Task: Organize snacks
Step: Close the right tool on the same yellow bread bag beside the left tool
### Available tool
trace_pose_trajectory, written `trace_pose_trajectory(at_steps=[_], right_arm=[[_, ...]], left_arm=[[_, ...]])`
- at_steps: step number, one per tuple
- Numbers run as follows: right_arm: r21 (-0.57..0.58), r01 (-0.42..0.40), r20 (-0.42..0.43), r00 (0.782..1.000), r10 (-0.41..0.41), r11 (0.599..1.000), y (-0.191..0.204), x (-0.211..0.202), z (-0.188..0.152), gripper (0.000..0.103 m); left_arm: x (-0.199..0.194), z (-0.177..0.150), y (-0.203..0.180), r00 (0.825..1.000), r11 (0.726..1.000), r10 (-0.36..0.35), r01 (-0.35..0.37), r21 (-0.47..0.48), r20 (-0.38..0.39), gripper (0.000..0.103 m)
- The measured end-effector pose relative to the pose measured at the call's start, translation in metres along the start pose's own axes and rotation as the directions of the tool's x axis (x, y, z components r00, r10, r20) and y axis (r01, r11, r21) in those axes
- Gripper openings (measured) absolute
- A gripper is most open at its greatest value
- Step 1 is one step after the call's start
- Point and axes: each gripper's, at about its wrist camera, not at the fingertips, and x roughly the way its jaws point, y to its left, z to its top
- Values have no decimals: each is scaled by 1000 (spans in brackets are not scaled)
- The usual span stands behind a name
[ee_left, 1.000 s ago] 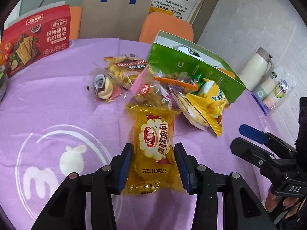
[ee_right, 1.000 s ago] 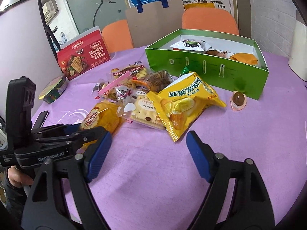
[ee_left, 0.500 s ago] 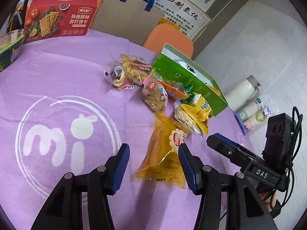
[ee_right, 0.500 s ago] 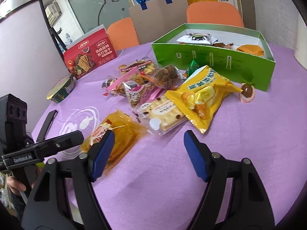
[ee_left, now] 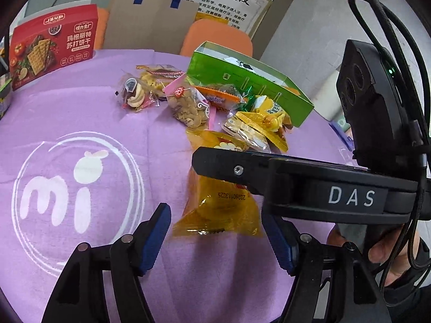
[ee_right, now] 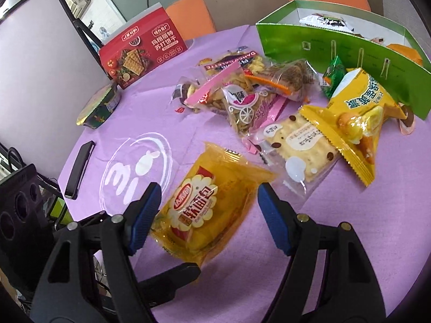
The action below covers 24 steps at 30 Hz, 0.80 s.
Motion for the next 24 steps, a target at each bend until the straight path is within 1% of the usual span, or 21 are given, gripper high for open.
trace_pose_trajectory(at_steps=[1,2,3,4,5,7,9,14,20,22,24], right_arm=[[7,2,-10,1000,-2,1000,-1,5,0,74],[15,-7,-20,1000,7,1000,-3,9,0,66],[13,-4,-9,1000,4,1000,-3,9,1,61],[12,-3,-7,1000,4,1000,-3,8,1,54],[9,-4,1,1000,4,1000,-2,6,2,50],[-9,16,24,1000,-16,1000,2,-1,2,49],[-14,15,51,999,-14,1000,3,-9,3,48],[-35,22,139,990,-17,999,6,-39,14,48],[-38,41,250,968,-30,998,-4,-80,39,48],[-33,56,285,958,-44,998,-12,-94,50,48],[-32,88,320,945,-73,996,-20,-106,61,48]], left_arm=[[2,0,2,1000,1000,-6,6,-6,0,70],[3,1,4,1000,1000,-8,8,-15,6,68],[4,2,6,1000,1000,-11,11,-23,6,58],[6,4,7,1000,1000,-12,12,-29,4,55],[7,6,8,1000,999,-14,14,-33,1,54],[6,7,6,1000,999,-12,12,-32,10,48],[2,9,3,999,999,-19,20,-35,31,46],[-13,25,-16,996,1000,-28,26,16,84,46],[-22,63,-47,988,994,-54,39,105,144,46],[-20,78,-57,985,991,-74,55,124,157,46],[-15,94,-65,981,988,-104,83,133,164,46]])
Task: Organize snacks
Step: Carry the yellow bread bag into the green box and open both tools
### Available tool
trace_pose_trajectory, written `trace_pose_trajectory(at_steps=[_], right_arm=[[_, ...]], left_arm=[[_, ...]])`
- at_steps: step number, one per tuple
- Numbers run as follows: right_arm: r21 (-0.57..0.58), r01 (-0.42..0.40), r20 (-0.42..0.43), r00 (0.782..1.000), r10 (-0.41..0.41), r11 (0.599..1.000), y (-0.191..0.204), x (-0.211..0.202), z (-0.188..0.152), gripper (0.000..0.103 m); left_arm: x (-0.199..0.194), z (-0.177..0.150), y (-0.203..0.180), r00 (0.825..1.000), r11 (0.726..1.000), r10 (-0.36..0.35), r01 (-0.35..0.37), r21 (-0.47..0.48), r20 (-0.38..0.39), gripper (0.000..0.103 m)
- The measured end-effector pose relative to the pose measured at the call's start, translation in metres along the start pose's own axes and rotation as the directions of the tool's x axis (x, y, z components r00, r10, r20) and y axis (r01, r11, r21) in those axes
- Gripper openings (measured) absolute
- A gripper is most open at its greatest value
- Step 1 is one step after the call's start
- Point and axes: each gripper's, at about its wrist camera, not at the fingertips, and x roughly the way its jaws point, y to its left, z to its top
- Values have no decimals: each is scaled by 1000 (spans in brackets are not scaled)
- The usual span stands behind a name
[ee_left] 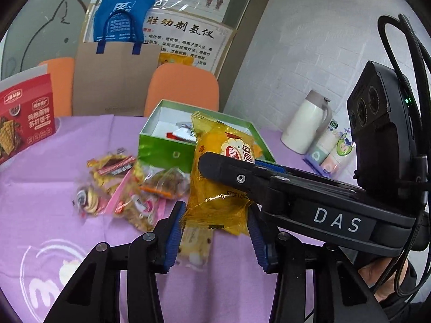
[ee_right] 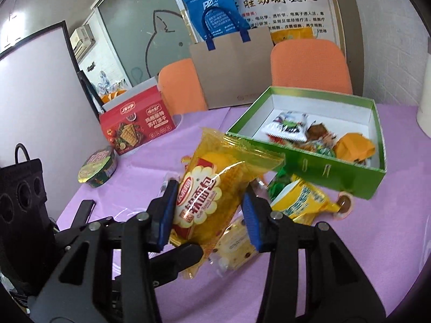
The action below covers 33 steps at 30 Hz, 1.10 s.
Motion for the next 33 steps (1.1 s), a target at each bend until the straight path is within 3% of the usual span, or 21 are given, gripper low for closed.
trace_pose_trajectory(at_steps=[7,11,14,26,27,28,29,30,33], right_arm=[[26,61,64,996,-62,998,-45,-4,41,48],[66,75,72,994,-80,995,-76,4,59,48],[84,95,69,993,-100,992,-96,14,69,48],[165,122,28,991,-128,979,-158,63,71,48],[165,122,29,991,-129,979,-160,66,70,52],[165,137,23,989,-143,977,-163,69,69,58],[164,162,18,986,-167,973,-165,70,67,73],[168,181,23,982,-187,969,-168,69,66,78],[195,194,39,978,-205,962,-177,64,64,81]], left_arm=[[45,48,-22,998,998,-55,54,32,11,46],[76,69,-33,999,995,-52,51,81,-1,46],[102,84,-32,997,995,-75,77,63,-27,46],[184,98,-24,989,996,-70,76,48,-129,48],[188,98,-24,989,996,-56,64,56,-135,51],[190,98,-24,989,997,-36,45,61,-141,64],[191,98,-24,990,998,-6,15,63,-141,72],[189,96,-23,991,997,36,-28,67,-131,85],[180,95,-19,995,997,51,-46,61,-91,89]])
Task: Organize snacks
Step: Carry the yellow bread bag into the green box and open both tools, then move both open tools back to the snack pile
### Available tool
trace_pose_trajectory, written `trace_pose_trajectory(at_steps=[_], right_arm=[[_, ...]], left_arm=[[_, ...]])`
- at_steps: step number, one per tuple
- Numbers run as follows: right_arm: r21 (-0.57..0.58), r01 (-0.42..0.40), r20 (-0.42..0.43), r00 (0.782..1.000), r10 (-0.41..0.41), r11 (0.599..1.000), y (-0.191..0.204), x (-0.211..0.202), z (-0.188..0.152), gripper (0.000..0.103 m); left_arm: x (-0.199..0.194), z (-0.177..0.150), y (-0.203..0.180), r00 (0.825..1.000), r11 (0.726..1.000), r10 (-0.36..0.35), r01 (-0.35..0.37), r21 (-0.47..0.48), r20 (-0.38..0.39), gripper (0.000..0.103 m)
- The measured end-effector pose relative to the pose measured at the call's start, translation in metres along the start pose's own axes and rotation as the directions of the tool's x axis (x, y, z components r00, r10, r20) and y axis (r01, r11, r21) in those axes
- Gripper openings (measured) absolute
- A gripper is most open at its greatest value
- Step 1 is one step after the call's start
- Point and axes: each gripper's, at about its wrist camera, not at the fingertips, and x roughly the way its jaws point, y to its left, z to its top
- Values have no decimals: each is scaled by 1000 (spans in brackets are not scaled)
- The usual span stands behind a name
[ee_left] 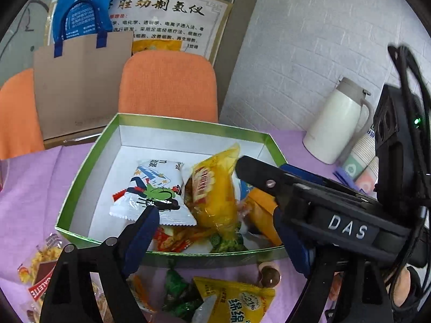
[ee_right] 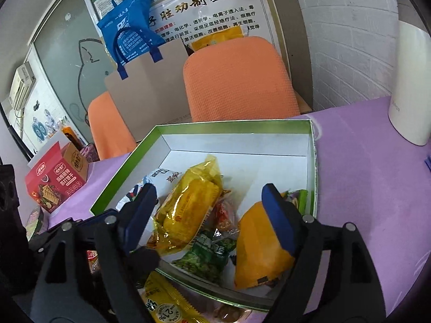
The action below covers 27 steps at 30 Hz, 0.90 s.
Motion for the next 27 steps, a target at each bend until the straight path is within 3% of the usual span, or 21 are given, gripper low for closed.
trace_pose_trajectory(at_steps=[7,13,16,27], right_arm=[[69,-5,19,1000,4,998,-5,-24,2,90],[103,-40,92,995,31,994,5,-69,0,92],[111,-54,113,993,42,992,13,-96,-5,98],[28,-56,125,991,53,998,43,-158,-59,98]], left_arm=[[-26,0,15,1000,998,9,-7,-69,19,90],[-70,-8,11,996,995,65,-60,-84,56,90],[-93,-16,10,991,990,109,-102,-98,71,90],[-157,-78,13,984,981,150,-136,-138,94,90]])
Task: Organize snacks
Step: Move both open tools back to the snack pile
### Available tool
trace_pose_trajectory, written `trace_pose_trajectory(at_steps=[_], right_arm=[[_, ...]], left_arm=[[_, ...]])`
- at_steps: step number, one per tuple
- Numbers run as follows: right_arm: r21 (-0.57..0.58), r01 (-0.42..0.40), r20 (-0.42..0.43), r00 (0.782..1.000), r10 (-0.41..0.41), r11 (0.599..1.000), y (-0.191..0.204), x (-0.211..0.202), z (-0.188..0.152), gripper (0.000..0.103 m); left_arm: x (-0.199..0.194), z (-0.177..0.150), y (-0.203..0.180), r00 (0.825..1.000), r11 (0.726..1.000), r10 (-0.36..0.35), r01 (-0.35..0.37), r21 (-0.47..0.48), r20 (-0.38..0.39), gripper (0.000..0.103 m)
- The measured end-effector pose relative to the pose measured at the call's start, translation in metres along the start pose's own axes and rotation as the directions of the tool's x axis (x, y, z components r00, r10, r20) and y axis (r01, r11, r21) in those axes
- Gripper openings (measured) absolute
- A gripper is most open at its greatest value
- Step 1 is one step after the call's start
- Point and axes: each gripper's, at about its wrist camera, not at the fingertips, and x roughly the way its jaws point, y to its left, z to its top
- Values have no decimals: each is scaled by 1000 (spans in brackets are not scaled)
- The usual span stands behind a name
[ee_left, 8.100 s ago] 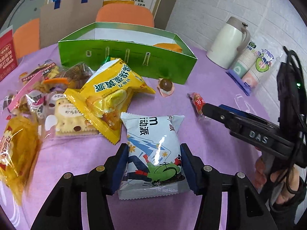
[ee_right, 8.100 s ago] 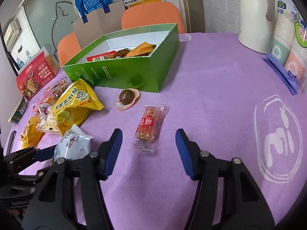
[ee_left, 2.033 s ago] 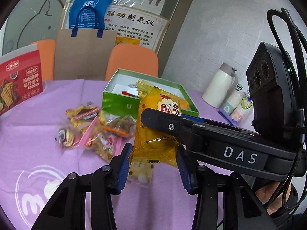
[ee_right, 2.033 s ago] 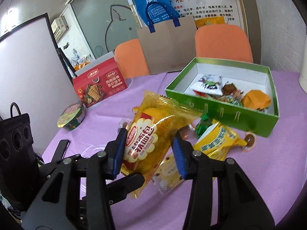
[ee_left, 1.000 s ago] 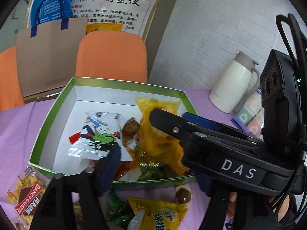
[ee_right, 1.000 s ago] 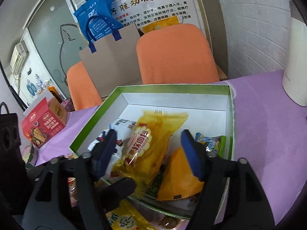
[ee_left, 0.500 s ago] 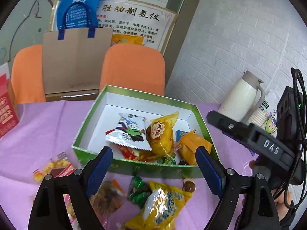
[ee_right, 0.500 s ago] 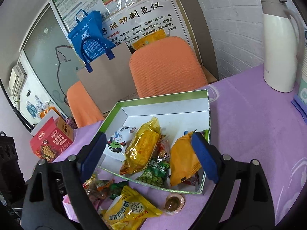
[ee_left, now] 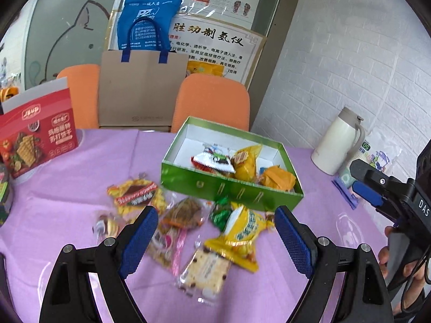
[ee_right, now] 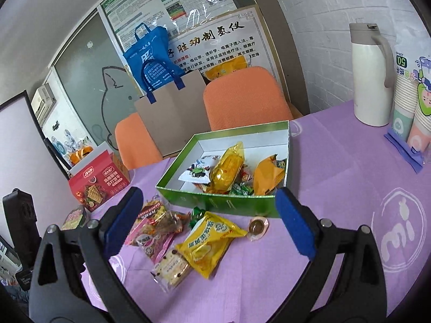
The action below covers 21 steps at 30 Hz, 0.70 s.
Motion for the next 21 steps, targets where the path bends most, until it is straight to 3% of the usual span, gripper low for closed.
trace_pose_trajectory(at_steps=[8,11,14,19,21], right_arm=[[4,-20,-92,996,20,1000,0,3,-48,98],[-3,20,-151,988,-20,1000,0,18,-64,98],[-26,45,-188,981,-49,999,3,34,-75,98],[43,19,-257,966,-7,999,4,71,-85,96],[33,51,-278,960,-40,998,7,87,-87,93]], left_arm=[[-3,-52,17,997,1000,-10,11,16,-76,90],[-6,-66,25,996,1000,-16,16,-1,-92,90],[-13,-72,35,996,1000,3,-5,-18,-93,90],[-21,-73,52,997,998,12,-16,-59,-82,90],[-22,-73,55,997,998,17,-21,-59,-81,90]])
